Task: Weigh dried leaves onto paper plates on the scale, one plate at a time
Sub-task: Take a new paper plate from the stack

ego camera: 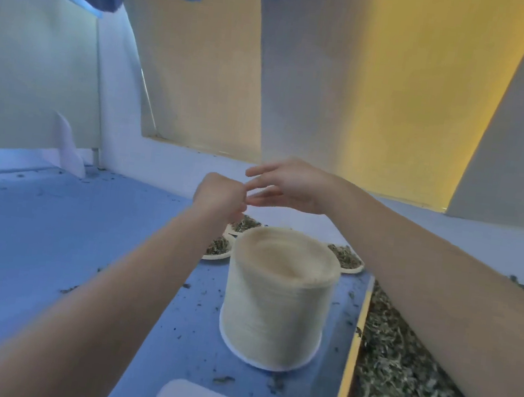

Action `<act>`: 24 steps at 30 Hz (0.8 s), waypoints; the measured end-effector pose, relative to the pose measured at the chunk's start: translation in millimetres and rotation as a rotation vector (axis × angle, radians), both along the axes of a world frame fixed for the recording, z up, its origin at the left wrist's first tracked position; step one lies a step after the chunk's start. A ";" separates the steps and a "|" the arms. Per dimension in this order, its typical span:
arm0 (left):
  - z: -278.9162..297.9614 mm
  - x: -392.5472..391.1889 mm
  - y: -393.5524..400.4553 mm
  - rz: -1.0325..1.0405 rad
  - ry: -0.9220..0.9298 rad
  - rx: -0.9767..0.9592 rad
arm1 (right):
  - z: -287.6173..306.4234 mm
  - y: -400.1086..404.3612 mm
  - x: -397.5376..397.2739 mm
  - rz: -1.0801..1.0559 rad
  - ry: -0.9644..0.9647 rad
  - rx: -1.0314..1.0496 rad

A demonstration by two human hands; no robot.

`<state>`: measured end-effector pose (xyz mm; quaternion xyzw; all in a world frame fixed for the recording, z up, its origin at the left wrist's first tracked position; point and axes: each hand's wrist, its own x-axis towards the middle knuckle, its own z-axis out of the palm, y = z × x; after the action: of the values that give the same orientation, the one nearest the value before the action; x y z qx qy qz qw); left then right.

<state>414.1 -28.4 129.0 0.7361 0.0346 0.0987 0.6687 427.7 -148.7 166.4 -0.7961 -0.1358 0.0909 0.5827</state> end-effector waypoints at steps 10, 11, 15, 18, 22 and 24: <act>-47.7 -91.2 -20.8 -0.098 -0.008 0.680 | -50.3 -50.8 -116.2 -0.177 -0.379 -0.878; -54.5 -92.0 -21.8 -0.158 -0.009 0.768 | -58.9 -49.6 -117.1 -0.128 -0.358 -0.977; -70.0 -88.8 -25.8 -0.159 -0.138 1.177 | -87.4 -49.8 -105.7 -0.052 -0.378 -1.125; -70.2 -83.2 -20.0 -0.167 -0.198 1.214 | -89.3 -58.5 -97.1 -0.103 -0.481 -0.970; -64.3 -79.0 -13.9 -0.232 -0.229 1.048 | -82.3 -62.8 -93.5 -0.129 -0.540 -0.856; -58.9 -76.0 -12.8 -0.212 -0.250 1.010 | -77.5 -63.4 -92.7 -0.155 -0.584 -0.826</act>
<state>338.1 -41.2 70.2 0.9486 -0.1719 0.1217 0.2363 335.0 -212.1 88.9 -0.9599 -0.1861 -0.1327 0.1620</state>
